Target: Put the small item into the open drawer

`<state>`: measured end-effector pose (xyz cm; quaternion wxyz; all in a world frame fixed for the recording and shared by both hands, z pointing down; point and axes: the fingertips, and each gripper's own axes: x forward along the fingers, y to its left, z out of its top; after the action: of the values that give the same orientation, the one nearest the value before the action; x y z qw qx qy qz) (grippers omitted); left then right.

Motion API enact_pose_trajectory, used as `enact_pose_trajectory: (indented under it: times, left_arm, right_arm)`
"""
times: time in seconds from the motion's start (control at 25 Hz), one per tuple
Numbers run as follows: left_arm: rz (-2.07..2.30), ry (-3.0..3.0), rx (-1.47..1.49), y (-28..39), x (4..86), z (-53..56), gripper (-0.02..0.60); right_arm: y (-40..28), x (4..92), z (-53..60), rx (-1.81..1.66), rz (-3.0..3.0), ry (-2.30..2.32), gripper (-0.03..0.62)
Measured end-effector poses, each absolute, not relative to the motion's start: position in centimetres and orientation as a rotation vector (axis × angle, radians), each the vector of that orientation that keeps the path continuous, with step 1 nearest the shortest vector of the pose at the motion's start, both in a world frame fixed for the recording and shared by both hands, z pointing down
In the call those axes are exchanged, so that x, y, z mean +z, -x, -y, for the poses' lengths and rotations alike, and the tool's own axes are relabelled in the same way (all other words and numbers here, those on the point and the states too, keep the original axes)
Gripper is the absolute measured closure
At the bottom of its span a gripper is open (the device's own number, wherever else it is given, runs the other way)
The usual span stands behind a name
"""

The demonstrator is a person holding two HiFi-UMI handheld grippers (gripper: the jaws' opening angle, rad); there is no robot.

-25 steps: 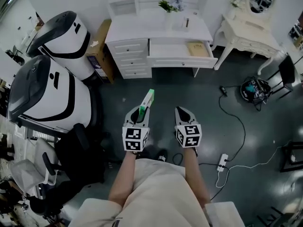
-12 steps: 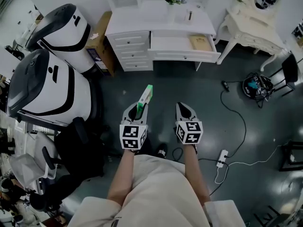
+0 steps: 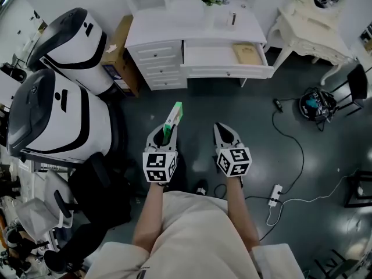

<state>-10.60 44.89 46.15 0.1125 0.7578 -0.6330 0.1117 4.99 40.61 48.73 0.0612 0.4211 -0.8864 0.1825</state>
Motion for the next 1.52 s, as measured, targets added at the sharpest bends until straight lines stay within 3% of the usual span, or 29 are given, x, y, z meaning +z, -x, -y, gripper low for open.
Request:
enact_pose_trajectory:
  times: [1.52]
  left_arm:
    - [1.529,-2.394,0.271,24.6,47.1,-9.4,0.482]
  right_arm:
    - [11.7,52.6,-11.5,0.634,2.45,-1.44,0.569]
